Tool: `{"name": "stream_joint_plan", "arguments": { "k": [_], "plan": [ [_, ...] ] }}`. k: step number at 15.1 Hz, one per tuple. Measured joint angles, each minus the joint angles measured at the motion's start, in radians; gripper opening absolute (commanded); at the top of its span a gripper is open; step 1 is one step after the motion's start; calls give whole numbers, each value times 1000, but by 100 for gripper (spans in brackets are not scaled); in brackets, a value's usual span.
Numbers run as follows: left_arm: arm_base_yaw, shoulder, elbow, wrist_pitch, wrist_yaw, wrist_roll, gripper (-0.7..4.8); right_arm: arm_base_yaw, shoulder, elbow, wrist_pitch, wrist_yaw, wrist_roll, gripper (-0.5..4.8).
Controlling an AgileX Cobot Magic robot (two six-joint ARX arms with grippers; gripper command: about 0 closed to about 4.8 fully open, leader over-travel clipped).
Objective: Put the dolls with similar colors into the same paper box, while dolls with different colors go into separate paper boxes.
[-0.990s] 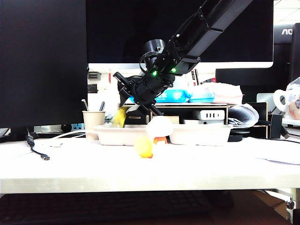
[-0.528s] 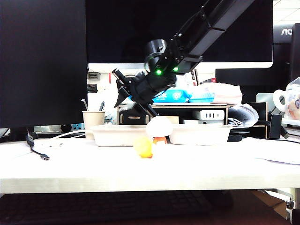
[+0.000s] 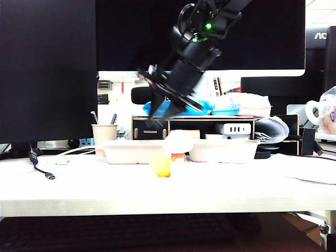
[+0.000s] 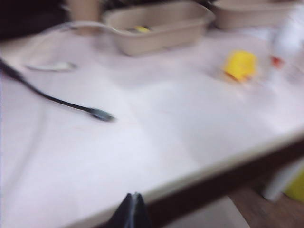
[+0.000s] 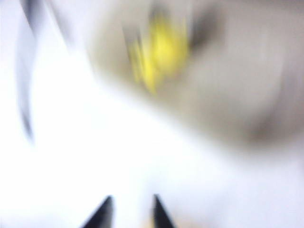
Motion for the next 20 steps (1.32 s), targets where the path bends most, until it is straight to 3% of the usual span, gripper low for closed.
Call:
{"name": "stream_joint_plan", "arguments": {
  "k": [1, 4, 8, 9, 10, 20],
  "plan": [
    [-35, -1, 0, -5, 0, 0, -5, 0, 1, -2, -114, 12, -74, 127],
    [-118, 6, 0, -5, 3, 0, -5, 31, 2, -2, -262, 148, -196, 257],
    [-119, 28, 0, -6, 4, 0, -5, 73, 2, -2, -287, 158, -211, 360],
    [-119, 28, 0, -6, 4, 0, -5, 81, 2, -2, -286, 160, -211, 441],
    [-119, 28, 0, -6, 4, 0, -5, 87, 2, -2, -288, 176, -214, 476],
    [-119, 28, 0, -6, 4, 0, -5, 87, 52, -2, -304, 217, -221, 470]
  ]
}}
